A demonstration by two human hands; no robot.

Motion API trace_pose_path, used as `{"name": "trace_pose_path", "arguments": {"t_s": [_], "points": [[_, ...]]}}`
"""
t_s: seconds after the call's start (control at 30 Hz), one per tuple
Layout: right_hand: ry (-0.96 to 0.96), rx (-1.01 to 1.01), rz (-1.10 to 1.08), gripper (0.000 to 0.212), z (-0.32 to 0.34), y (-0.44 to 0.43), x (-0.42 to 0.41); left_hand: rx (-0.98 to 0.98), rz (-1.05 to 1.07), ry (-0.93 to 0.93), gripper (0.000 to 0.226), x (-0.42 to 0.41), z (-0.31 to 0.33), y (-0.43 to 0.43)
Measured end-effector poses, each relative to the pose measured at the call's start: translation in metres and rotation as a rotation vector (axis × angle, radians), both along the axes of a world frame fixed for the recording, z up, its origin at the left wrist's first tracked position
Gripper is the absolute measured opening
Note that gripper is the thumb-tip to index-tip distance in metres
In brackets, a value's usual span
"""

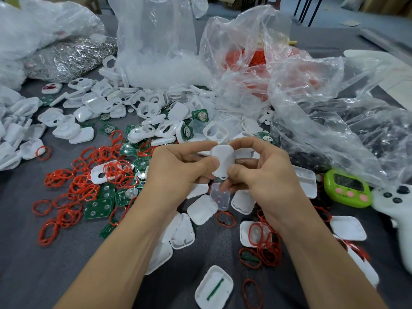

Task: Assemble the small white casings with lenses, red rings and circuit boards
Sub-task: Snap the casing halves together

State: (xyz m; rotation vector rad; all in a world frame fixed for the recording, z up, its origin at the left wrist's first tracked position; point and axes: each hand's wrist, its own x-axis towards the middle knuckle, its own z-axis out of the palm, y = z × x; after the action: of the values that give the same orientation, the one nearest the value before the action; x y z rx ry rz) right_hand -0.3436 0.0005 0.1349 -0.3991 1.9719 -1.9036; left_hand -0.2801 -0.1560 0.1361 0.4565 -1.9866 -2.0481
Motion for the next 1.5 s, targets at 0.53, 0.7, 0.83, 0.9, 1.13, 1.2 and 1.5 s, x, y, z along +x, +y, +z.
{"name": "trace_pose_path", "arguments": {"t_s": [0.53,0.7,0.83,0.9,1.13,1.2,1.5], "points": [[0.100,0.010,-0.043,0.011,-0.003,-0.005,0.005,-0.164,0.160,0.086,0.039,0.003,0.001,0.008],[0.230,0.039,-0.078,0.021,0.000,-0.004,0.002,-0.224,0.136,0.138,0.026,0.004,0.000,0.015],[0.353,0.029,-0.109,0.022,-0.002,-0.004,0.005,-0.224,0.164,0.132,0.023,0.004,-0.001,0.016],[0.405,0.033,-0.104,0.021,-0.002,-0.004,0.007,-0.198,0.177,0.141,0.024,0.004,-0.001,0.016],[0.419,0.134,-0.187,0.019,-0.013,-0.012,0.013,-0.352,0.296,0.138,0.029,0.007,-0.003,0.018],[0.306,0.132,-0.146,0.023,-0.014,-0.019,0.017,-0.442,0.389,0.143,0.033,0.007,0.001,0.024],[-0.253,-0.299,0.033,0.027,-0.004,-0.016,0.002,-0.391,0.265,0.198,0.056,0.008,-0.008,0.030]]}}
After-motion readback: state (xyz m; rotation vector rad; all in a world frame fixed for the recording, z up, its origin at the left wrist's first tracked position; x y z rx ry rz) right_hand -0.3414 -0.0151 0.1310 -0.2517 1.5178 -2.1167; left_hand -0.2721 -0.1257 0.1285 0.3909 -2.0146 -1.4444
